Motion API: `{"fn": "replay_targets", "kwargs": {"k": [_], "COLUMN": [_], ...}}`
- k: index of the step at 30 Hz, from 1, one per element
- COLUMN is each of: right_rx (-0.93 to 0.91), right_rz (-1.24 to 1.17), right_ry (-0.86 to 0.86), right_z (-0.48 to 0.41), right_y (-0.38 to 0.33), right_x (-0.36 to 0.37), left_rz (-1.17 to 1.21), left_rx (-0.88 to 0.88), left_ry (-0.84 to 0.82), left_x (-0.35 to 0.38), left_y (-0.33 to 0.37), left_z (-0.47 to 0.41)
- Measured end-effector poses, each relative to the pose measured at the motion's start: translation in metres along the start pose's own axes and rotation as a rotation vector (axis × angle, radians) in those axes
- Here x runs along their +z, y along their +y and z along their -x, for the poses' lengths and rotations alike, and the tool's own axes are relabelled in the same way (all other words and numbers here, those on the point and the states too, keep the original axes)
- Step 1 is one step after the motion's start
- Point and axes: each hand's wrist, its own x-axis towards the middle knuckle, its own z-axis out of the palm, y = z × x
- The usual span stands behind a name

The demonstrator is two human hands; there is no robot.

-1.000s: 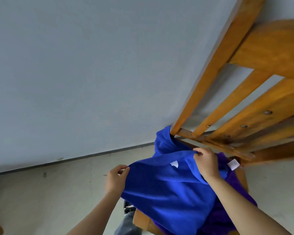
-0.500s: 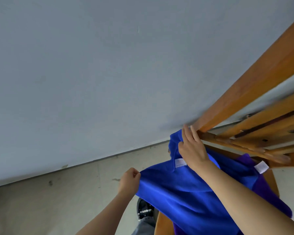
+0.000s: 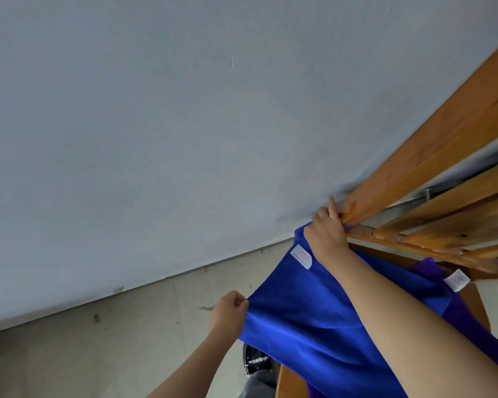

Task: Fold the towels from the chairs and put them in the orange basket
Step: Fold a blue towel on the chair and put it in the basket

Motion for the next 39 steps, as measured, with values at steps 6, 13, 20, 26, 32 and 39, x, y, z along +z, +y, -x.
{"fn": "replay_targets", "kwargs": {"k": [6, 13, 20, 26, 32, 39], "right_rx": [0.066, 0.263, 0.273, 0.419, 0.626, 0.885], "right_rz": [-0.708, -1.136, -0.961, -0.991, -1.069, -1.271], "right_ry": [0.364, 0.719, 0.806, 0.754, 0.565, 0.324], "right_z": [0.057, 0.172, 0.287, 0.33, 0.341, 0.33], "right_y": [0.007, 0.076, 0.141, 0.166, 0.151, 0.127], "right_x": [0.03, 0.044, 0.072, 0.147, 0.22, 0.252], "left_rz": [-0.037, 0.009, -0.178, -0.445, -0.507, -0.444], "left_rx": [0.064, 0.18, 0.351, 0.352, 0.319, 0.275], "left_ry": [0.069, 0.182, 0.173, 0.185, 0.169, 0.129], "left_x": [-0.003, 0.016, 0.073, 0.128, 0.158, 0.156], "left_y": [0.009, 0.024, 0.055, 0.062, 0.064, 0.067], "left_z": [0.016, 0.048, 0.102, 0.129, 0.129, 0.109]}}
